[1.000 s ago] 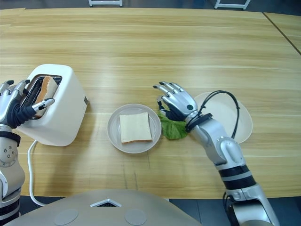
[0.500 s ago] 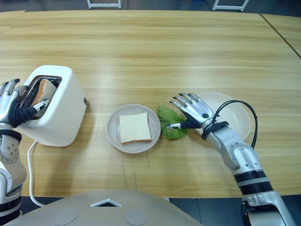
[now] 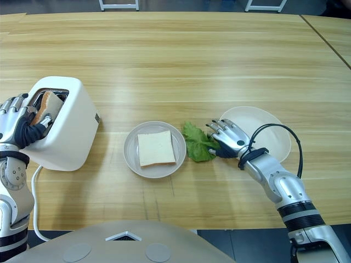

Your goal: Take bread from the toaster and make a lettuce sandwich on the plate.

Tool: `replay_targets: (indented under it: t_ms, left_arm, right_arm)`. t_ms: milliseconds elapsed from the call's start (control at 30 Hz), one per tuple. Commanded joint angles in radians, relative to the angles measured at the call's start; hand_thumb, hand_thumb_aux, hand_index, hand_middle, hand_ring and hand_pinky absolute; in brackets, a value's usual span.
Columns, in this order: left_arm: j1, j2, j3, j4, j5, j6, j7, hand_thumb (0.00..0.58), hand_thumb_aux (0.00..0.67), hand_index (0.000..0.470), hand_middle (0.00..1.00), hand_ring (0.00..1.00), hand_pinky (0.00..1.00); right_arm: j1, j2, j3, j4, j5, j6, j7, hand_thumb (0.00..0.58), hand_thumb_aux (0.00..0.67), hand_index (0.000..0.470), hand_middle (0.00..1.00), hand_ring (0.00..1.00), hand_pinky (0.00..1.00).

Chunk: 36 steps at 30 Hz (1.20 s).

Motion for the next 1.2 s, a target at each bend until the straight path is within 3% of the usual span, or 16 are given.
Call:
replay_targets:
  t_ms: [33, 433, 667, 867, 1200]
  left_arm:
    - [0.003, -0.010, 0.005, 0.004, -0.030, 0.003, -0.010, 0.580, 0.670, 0.470, 1.00, 1.00, 1.00]
    - [-0.099, -0.009, 0.082, -0.082, -0.079, 0.016, 0.013, 0.580, 0.670, 0.470, 1.00, 1.00, 1.00]
    - [-0.125, -0.021, 0.095, -0.104, -0.091, 0.013, 0.026, 0.580, 0.670, 0.470, 1.00, 1.00, 1.00]
    - [-0.135, -0.022, 0.104, -0.111, -0.104, 0.012, 0.032, 0.580, 0.670, 0.470, 1.00, 1.00, 1.00]
    - [-0.153, -0.020, 0.109, -0.127, -0.132, 0.010, 0.027, 0.580, 0.670, 0.470, 1.00, 1.00, 1.00]
  right_arm:
    - [-0.002, -0.016, 0.011, 0.000, -0.018, 0.005, -0.005, 0.580, 0.670, 0.470, 0.00, 0.00, 0.00]
    - [-0.054, 0.028, -0.074, -0.123, 0.051, 0.010, -0.109, 0.580, 0.670, 0.470, 0.00, 0.00, 0.00]
    - [-0.063, 0.083, -0.093, -0.252, 0.137, 0.005, -0.064, 0.580, 0.670, 0.470, 0.00, 0.00, 0.00]
    - [-0.077, 0.168, -0.023, -0.275, 0.226, -0.019, 0.031, 0.580, 0.670, 0.470, 0.00, 0.00, 0.00]
    - [-0.069, 0.244, 0.108, -0.202, 0.176, -0.029, 0.102, 0.580, 0.670, 0.470, 0.00, 0.00, 0.00]
